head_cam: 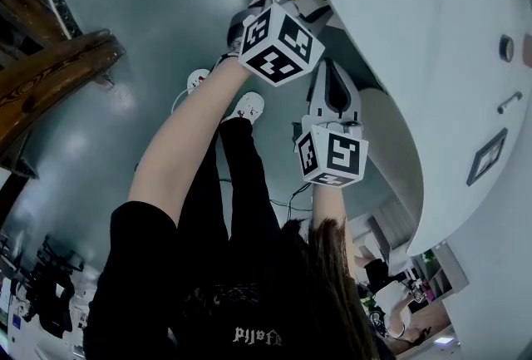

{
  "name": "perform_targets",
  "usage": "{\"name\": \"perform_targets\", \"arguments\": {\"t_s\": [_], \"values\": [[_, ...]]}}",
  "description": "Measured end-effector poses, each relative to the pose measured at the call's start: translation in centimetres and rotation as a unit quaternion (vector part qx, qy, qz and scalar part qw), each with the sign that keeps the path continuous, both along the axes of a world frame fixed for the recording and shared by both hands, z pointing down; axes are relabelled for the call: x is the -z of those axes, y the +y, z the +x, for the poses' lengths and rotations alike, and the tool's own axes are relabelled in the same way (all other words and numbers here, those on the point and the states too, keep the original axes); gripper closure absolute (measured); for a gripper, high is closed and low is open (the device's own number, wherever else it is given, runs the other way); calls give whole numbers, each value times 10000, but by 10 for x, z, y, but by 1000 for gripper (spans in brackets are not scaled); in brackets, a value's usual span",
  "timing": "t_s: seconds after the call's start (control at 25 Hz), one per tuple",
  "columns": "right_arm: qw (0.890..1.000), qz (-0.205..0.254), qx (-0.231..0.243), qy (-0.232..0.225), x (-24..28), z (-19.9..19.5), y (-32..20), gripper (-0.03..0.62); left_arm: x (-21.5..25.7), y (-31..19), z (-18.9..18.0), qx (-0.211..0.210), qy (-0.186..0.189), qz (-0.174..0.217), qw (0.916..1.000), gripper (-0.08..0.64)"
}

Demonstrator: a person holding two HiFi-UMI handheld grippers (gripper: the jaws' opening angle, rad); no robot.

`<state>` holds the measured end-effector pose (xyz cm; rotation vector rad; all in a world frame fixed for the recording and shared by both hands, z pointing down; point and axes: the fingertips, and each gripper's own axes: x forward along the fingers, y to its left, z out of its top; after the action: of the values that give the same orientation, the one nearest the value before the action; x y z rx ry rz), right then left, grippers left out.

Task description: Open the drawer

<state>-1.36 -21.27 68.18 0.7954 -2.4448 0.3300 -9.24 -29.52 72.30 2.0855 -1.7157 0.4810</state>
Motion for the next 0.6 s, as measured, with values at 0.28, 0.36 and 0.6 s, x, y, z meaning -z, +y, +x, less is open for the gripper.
{"name": "perform_targets", "arguments": {"t_s": [0.28,0.36,0.6], "values": [[9999,-94,46,48,-6,1,9,566,10,0,0,106,33,148,9998,377],[9999,-92,88,65,-7,0,13,566,11,1,-1,88,-13,162,9998,395],[9998,-133,43,123,-11,7,12,566,9,1,-2,-54,70,92,9999,433]]}}
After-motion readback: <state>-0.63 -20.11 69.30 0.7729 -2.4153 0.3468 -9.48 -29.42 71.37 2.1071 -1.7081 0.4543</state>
